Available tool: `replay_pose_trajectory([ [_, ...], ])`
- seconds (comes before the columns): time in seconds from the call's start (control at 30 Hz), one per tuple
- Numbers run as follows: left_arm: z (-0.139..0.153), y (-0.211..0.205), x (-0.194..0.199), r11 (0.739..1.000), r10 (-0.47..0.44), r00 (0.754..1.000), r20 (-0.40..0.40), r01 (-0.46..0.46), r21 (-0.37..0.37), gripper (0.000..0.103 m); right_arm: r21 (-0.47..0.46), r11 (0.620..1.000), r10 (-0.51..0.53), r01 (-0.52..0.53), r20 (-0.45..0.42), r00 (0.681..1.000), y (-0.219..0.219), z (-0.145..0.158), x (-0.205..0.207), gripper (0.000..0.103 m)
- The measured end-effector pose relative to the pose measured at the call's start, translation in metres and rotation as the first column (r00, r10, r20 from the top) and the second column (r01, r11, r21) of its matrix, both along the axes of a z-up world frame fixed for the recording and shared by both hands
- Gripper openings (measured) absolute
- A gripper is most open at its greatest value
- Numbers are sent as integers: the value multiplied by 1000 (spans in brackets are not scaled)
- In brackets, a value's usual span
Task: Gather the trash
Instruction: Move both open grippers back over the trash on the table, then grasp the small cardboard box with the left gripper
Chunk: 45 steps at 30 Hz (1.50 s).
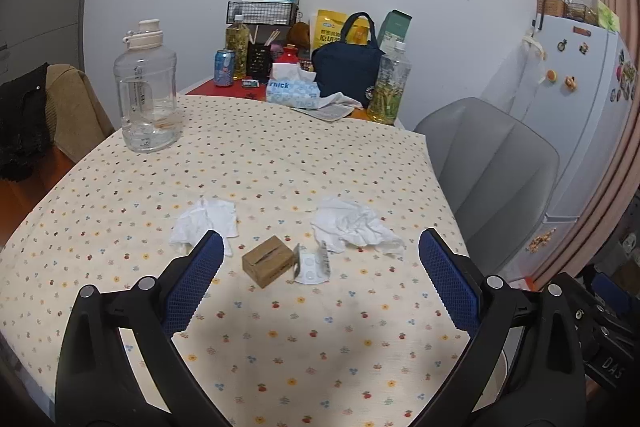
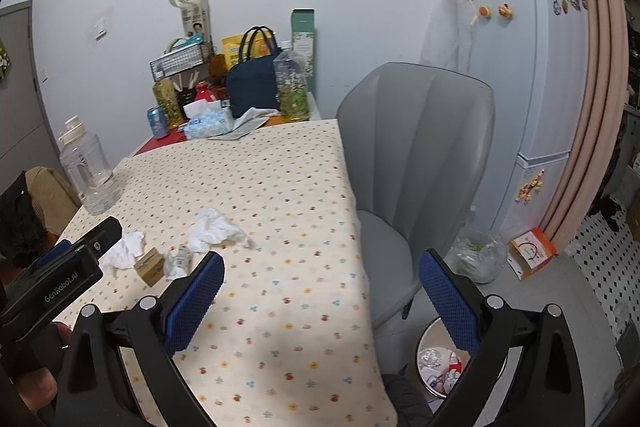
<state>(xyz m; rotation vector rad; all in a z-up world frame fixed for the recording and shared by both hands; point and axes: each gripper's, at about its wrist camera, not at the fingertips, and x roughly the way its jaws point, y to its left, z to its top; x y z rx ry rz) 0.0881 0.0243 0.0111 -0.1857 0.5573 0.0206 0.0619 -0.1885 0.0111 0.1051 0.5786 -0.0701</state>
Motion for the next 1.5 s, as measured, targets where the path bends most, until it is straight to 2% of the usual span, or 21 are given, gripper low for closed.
replay_pose_trajectory([
  [0.33,-12,25,1,998,66,998,-21,-66,15,97,5,999,48,-48,-5,999,21,-4,8,95],
  [0.43,-17,40,0,996,93,995,-21,-93,-5,97,1,998,59,-59,-20,998,25,-9,14,95],
  [0.6,-35,68,8,990,137,988,-74,-140,-34,97,22,995,102,-101,-46,994,36,-19,25,95],
  [0.8,-51,79,25,987,153,981,-118,-158,-36,96,50,990,138,-134,-83,987,44,-35,44,95],
  [1.07,-72,71,48,992,101,979,-179,-113,-54,79,66,987,155,-148,-101,983,47,-44,60,95],
  [1.43,-96,53,78,997,59,966,-253,-68,-25,78,86,988,144,-131,-158,977,39,-65,79,94],
  [1.5,-99,51,82,998,55,964,-260,-63,-23,74,84,988,145,-132,-160,976,40,-66,81,94],
])
